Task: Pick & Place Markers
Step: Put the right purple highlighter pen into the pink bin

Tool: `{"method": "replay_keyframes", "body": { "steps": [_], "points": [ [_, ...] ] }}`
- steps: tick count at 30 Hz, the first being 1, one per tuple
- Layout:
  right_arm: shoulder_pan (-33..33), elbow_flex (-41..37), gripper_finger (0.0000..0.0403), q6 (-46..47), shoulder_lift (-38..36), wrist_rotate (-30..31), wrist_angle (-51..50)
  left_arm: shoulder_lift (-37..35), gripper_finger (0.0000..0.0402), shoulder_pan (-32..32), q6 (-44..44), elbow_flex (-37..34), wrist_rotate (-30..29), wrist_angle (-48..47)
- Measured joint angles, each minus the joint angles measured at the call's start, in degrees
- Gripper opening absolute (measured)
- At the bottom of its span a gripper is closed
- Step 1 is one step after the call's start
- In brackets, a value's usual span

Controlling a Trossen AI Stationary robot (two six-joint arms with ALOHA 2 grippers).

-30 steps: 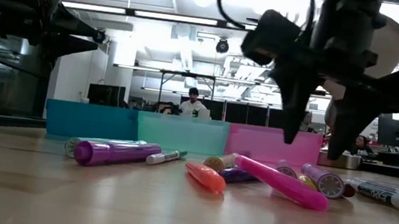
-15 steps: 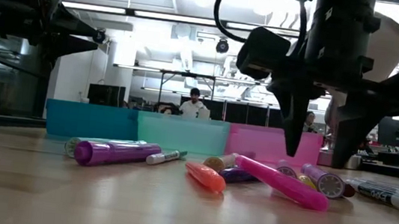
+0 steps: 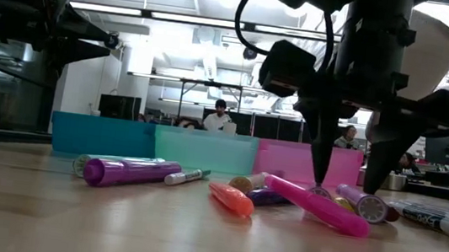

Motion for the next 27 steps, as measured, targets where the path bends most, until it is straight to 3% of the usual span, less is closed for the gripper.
{"method": "replay_keyframes", "body": {
  "steps": [27],
  "points": [
    [1.3,-0.1,0.0199,0.0,0.9,-1.2,-3.3,0.0,0.0147,0.0,0.0,0.0,0.0,0.0]
  ]
}}
